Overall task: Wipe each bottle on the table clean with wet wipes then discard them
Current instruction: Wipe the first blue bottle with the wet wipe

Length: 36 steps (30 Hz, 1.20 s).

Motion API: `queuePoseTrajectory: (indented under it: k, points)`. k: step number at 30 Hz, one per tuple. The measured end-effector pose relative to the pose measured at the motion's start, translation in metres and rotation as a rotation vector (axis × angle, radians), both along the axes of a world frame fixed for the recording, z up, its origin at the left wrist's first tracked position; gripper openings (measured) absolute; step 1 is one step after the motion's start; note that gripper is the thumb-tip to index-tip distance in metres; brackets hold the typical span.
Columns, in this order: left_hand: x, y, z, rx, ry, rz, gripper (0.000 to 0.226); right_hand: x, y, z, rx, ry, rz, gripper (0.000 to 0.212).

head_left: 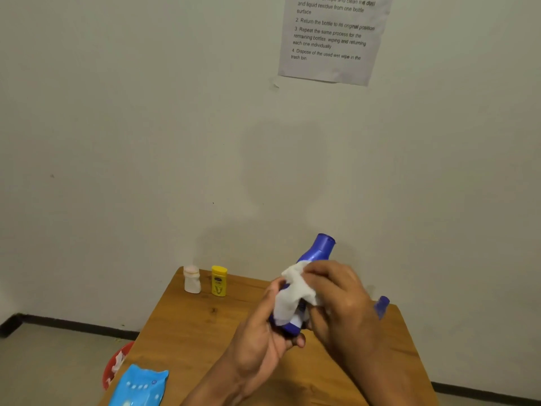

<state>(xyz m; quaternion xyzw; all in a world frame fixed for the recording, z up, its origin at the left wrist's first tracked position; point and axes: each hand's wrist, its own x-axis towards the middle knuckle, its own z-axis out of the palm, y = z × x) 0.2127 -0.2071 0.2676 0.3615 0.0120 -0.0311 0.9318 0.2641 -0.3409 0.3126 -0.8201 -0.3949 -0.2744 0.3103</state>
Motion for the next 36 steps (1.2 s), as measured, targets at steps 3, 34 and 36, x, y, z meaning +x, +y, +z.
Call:
queuePoseTrajectory:
  k: [3, 34, 36]
  points:
    - [-0.001, -0.012, -0.003, 0.058, 0.017, 0.034, 0.044, 0.008, 0.000, 0.005, 0.032, 0.040, -0.143, 0.023]
    - [0.003, -0.006, 0.001, -0.022, 0.041, 0.177, 0.036, -0.029, 0.016, -0.012, -0.053, -0.025, -0.054, 0.033]
    - [-0.001, -0.001, -0.002, -0.093, 0.061, 0.146, 0.045, -0.045, 0.021, -0.026, -0.100, -0.009, 0.071, 0.041]
